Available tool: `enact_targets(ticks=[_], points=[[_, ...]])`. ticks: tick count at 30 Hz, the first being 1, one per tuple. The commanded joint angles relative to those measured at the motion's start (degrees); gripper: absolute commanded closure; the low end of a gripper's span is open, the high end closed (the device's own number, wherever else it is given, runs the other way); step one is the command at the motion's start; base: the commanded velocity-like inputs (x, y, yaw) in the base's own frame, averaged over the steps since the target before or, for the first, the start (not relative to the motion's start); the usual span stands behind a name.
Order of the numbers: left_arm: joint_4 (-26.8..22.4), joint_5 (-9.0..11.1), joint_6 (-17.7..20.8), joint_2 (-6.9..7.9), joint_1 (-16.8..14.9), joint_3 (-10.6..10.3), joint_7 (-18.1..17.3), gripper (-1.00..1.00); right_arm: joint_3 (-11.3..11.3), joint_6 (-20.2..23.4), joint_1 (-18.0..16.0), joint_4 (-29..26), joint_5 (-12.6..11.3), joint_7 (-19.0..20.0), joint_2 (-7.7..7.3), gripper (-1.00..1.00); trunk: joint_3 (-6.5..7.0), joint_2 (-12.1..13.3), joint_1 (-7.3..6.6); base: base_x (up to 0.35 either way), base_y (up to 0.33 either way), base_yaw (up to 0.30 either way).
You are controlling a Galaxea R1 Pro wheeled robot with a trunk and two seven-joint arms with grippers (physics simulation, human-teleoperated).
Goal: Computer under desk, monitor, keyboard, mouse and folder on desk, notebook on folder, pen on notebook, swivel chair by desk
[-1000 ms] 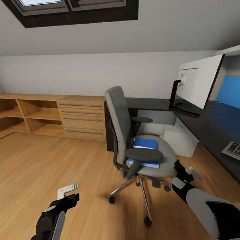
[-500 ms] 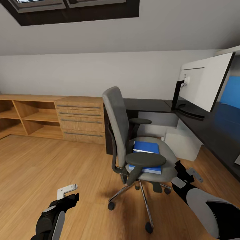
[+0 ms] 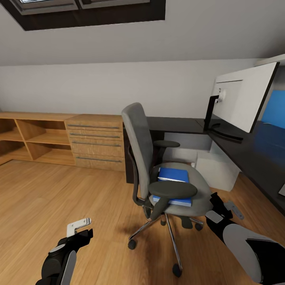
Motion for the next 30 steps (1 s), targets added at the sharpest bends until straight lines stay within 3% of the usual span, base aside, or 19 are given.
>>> enact_targets(ticks=[1,15,30], points=[[-0.06,0.52,0.21,-0.03,-0.04,0.04,0.36,-1.0,-0.2,0.01,-0.03,-0.05,0.5,-0.41,0.02,-1.0,-0.06,-0.02,-0.01,0.0,0.0,0.0],[-0.07,0.52,0.17,-0.03,-0.04,0.04,0.3,-1.0,-0.2,0.53,-0.04,-0.03,0.41,-0.39,0.07,-1.0,-0.06,-0.02,-0.01,0.0,0.0,0.0],[-0.07,0.52,0.18,-0.03,-0.04,-0.03,0.29,-1.0,-0.29,8.43,-0.04,-0.11,0.36,0.07,-0.78,-1.0,-0.06,-0.02,-0.01,0.0,0.0,0.0]])
